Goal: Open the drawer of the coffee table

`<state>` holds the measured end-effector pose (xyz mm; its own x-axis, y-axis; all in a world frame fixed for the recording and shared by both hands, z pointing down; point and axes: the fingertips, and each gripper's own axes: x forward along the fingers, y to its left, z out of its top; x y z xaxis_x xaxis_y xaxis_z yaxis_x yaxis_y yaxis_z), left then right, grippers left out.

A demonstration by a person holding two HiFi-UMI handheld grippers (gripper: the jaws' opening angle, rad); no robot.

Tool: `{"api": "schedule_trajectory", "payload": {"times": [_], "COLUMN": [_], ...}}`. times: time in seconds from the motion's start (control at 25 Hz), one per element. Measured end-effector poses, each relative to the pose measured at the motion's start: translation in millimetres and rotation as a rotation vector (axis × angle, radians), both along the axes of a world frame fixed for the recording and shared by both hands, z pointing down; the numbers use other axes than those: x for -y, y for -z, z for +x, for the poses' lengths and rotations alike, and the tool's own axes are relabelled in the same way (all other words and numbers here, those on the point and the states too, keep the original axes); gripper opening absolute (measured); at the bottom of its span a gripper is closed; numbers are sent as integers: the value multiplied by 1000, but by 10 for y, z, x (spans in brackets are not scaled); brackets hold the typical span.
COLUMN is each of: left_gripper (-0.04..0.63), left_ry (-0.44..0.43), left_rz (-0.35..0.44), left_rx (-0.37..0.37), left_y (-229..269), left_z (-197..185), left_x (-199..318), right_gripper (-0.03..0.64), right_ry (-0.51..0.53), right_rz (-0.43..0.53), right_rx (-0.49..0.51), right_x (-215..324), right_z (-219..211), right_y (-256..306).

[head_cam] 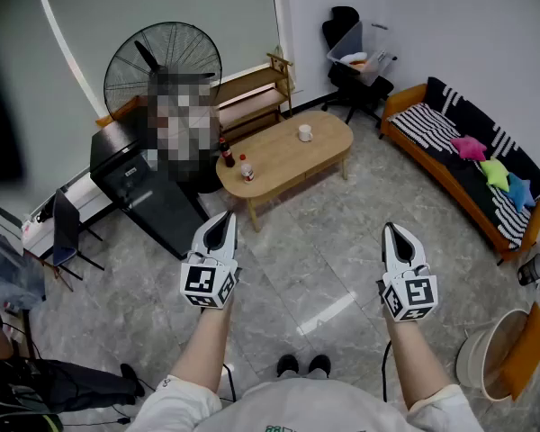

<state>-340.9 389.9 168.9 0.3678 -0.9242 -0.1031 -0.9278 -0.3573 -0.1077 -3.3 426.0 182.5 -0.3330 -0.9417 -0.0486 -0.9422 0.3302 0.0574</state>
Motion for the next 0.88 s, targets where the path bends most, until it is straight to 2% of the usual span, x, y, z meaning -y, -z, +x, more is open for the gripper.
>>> {"api": "schedule_trajectory", "payload": {"times": [0.72, 0.84, 0.88], "left_gripper": [-1, 0, 0], "left_ry": [6, -1, -5], "left_rz": [2, 8, 20], "left_rx": [-11, -26, -39], "left_y": [5, 3, 23], "left_z": [-49, -64, -56], "left_x": [-7, -11, -10], "right_gripper": [5, 5, 42], "right_ry": [12, 22, 20], "right_rz": [8, 39, 53], "right_rx": [9, 37, 60], "right_x": [13, 10, 25], "right_z": [-69, -73, -50], "right_y": [43, 87, 110]}}
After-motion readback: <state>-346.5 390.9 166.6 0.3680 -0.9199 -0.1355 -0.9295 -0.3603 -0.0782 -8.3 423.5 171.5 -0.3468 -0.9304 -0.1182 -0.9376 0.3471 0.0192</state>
